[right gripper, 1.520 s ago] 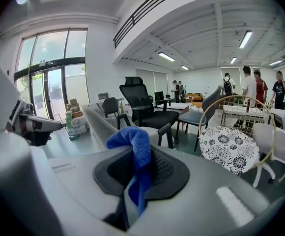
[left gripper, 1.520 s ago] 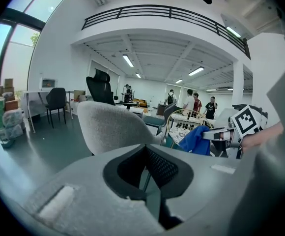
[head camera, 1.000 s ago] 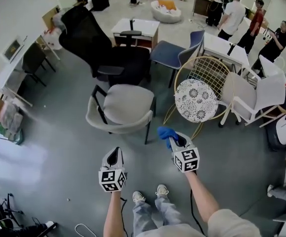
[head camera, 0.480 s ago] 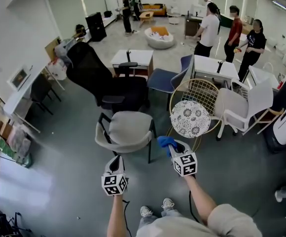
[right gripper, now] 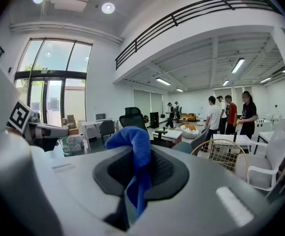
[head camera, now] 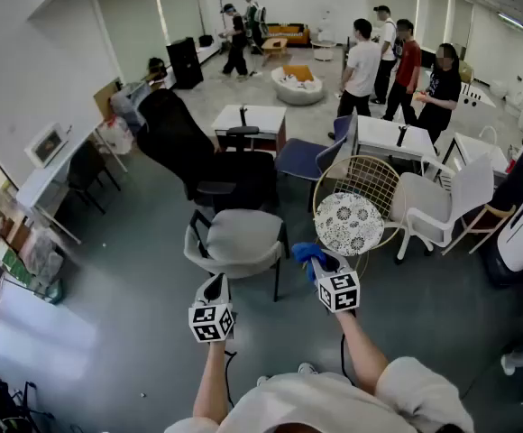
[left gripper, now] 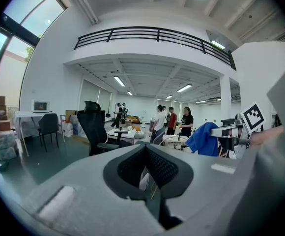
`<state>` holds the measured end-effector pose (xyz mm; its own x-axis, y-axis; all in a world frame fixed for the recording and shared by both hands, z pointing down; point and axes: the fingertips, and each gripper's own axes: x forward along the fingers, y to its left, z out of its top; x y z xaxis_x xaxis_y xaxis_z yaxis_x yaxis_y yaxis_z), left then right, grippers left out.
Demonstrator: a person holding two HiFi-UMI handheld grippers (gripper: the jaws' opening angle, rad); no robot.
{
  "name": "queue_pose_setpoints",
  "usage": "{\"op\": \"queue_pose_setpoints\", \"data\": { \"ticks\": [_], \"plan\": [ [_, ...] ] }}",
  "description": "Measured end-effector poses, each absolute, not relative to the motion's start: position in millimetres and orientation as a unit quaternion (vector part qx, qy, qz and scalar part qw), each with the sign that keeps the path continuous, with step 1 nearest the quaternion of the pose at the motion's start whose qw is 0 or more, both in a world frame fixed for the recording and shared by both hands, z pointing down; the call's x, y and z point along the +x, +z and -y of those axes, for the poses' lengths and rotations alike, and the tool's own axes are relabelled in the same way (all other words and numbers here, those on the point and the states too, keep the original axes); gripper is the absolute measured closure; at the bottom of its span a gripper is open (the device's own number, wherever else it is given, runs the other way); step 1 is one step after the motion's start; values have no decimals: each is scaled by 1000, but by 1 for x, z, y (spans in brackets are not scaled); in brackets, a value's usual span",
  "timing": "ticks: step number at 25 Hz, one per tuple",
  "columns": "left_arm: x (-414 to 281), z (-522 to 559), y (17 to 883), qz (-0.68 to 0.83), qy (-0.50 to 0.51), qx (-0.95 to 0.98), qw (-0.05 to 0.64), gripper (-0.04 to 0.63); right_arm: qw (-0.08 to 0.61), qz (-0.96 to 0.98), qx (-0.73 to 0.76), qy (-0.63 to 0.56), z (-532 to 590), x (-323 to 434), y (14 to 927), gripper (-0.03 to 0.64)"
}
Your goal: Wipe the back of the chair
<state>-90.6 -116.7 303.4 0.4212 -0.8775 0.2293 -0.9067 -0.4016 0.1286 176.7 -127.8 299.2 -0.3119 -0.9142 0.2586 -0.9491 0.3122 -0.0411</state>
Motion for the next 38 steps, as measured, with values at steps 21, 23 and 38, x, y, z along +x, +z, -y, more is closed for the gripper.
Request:
{"op": "queue_pose_setpoints", "data": {
  "ticks": [21, 23, 38],
  "plan": [
    [-102, 97, 283, 539, 63, 833, 106, 591, 82, 810, 575, 82, 105, 165, 273, 574],
    [-102, 94, 282, 539, 63, 833, 108, 591, 83, 811, 573, 83, 103, 163, 272, 575],
    [-108, 91, 292, 540, 74, 831, 112, 591, 88, 818, 561, 90, 105, 150, 280, 574]
  ]
}}
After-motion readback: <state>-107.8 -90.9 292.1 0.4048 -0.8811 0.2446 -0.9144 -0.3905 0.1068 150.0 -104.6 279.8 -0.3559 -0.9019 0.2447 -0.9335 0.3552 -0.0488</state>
